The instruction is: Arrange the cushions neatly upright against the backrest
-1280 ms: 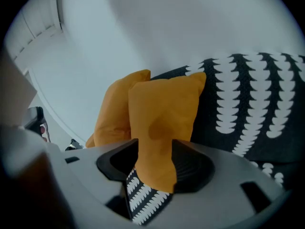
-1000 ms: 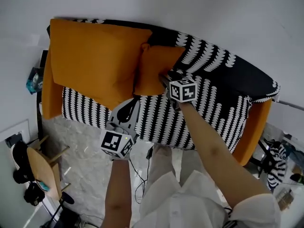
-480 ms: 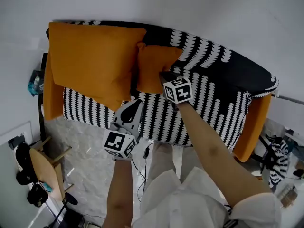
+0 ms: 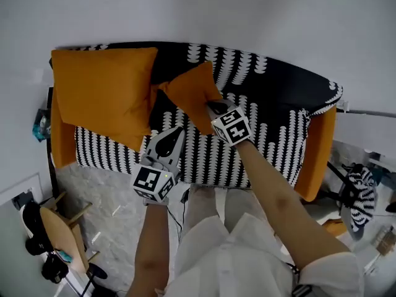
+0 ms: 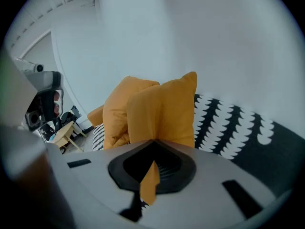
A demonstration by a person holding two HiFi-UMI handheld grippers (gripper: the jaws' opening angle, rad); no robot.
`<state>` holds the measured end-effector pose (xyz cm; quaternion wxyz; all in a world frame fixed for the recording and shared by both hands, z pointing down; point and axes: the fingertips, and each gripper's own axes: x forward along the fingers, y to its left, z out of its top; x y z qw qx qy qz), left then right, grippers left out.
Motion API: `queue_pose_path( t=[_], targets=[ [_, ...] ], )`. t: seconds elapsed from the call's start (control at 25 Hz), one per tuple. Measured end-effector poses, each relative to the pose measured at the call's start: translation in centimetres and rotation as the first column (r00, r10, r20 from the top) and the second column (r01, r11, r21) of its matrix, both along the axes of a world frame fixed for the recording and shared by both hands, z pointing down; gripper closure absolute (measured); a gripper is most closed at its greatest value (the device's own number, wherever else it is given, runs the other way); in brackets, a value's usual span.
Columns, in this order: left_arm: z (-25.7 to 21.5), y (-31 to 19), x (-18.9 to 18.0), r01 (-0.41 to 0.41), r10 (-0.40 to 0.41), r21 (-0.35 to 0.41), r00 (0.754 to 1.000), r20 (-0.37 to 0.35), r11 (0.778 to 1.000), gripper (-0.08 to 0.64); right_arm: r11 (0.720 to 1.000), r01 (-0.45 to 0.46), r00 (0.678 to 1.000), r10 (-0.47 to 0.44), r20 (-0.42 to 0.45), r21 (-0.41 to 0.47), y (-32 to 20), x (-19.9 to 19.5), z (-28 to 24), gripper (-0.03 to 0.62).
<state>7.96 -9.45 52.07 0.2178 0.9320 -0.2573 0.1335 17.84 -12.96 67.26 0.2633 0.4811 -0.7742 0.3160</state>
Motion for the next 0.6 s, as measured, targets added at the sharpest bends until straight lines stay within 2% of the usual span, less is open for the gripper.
queue_pose_path(
  t=[0.2, 0.6],
  targets=[
    [0.1, 2.3, 5.7, -0.074, 0.073, -0.012, 0.997, -0.018, 0.997, 0.543, 0.999, 0.029, 0.998, -0.027, -0.054, 0.027, 3.5, 6.6, -1.9, 0.581],
    [-0.2, 8.0, 19.9, -0.239, 0.238, -0.019, 0.97, -0.04, 0.971, 0.543, 0.996, -0.08, 0.988, 0.084, -0.128, 0.042, 12.0, 23.0, -4.3, 0.581]
  ],
)
